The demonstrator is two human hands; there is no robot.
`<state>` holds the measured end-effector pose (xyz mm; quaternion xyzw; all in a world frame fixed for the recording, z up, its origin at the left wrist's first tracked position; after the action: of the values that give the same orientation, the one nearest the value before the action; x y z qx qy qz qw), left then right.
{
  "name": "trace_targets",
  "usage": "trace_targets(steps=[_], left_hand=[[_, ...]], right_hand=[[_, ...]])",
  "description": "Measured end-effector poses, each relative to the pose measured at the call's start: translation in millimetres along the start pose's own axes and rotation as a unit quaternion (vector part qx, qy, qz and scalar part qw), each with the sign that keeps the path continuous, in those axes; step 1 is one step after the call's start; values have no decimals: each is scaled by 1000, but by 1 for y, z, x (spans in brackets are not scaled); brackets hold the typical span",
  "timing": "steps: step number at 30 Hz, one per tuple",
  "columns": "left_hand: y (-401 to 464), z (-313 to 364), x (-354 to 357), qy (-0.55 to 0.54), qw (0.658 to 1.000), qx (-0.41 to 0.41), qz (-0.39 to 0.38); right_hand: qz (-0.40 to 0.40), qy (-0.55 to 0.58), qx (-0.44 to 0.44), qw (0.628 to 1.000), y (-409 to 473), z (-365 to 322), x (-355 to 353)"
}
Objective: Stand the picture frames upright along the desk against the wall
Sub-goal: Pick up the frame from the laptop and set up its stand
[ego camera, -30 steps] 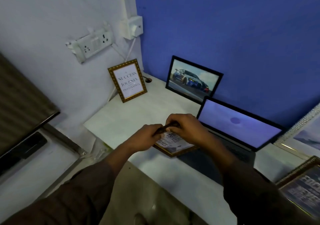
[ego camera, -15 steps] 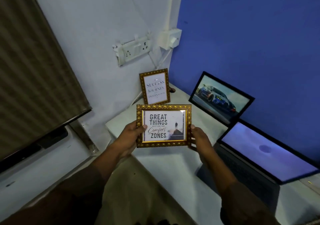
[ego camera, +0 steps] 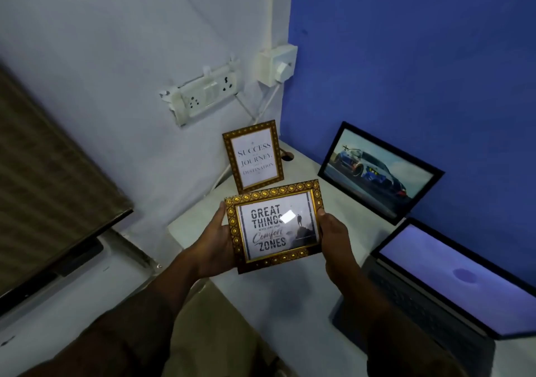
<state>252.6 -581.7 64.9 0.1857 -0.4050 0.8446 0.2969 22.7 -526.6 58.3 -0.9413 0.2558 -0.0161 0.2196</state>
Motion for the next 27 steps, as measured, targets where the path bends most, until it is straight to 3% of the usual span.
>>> trace_targets(steps=[4, 11, 16, 21, 27], left_hand=[[22, -14, 5, 65, 996, -58, -31], [73, 7, -5, -66, 997, -43, -5], [121, 31, 3, 25, 992, -115, -53], [151, 33, 2, -46, 982, -156, -91], [174, 43, 9, -74, 974, -147, -156]], right_hand=[[1, 10, 4, 1000, 17, 11, -12], [-17, -15, 6, 1000, 50, 18, -10], [55, 18, 17, 998, 75, 22, -23], [100, -1, 18, 995, 102, 14, -23], [148, -9, 30, 989, 121, 15, -34]])
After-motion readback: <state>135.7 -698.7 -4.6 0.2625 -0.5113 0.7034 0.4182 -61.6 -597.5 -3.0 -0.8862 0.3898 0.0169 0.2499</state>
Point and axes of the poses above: each hand's wrist, its own y-axis towards the middle knuckle, its own x-axis out of the palm, z = x × y, the point moved 7 cm from there along y, towards the middle knuckle, and after that the axes turned 2 degrees about x, right-handed, at the moved point
